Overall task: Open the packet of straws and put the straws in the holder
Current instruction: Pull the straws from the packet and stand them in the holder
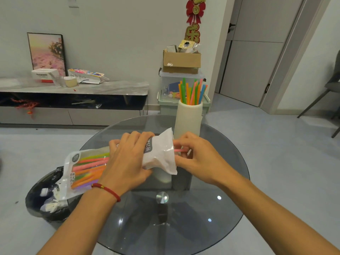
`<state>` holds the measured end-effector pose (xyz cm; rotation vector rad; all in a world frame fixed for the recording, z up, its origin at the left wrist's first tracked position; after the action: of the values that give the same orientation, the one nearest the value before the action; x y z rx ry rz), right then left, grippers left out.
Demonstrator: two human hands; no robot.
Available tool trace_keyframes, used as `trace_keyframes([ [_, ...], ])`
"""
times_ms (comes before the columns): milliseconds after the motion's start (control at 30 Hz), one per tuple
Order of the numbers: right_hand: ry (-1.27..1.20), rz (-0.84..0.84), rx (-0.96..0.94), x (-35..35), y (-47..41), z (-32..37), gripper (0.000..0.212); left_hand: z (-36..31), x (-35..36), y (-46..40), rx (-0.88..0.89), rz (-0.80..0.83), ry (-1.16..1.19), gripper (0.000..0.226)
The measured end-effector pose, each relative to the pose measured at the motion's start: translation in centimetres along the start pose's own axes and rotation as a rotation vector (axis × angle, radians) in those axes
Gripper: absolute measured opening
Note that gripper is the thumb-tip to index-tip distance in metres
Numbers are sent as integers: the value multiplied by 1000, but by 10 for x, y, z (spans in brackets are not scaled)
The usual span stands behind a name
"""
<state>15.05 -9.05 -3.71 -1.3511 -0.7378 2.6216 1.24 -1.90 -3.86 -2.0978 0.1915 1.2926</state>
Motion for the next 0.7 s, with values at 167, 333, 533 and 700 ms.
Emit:
trace_keyframes([
  [167,-1,-73,-139,9,0,9,33,2,4,-1,-9,31,-3,65],
  [333,-181,-157,-117,17,1,-3,15,4,10,2,-14,85,58,62],
  [533,-251,-103,-160,21,1,2,31,8,12,0,-59,137,150,57],
  [700,-370,-275,-120,22,3,-1,20,7,13,-1,-78,166,168,56],
])
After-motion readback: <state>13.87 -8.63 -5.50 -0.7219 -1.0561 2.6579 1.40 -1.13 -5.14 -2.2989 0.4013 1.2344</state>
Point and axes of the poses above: each hand's wrist, its own y-axis away from the middle knuckle, its own x-axis out of the palm, z = x × y, the point moved 10 cm from there along -y, towards the middle knuckle, and after that the axes turned 15 degrees about -x, right-handed, at the moved point
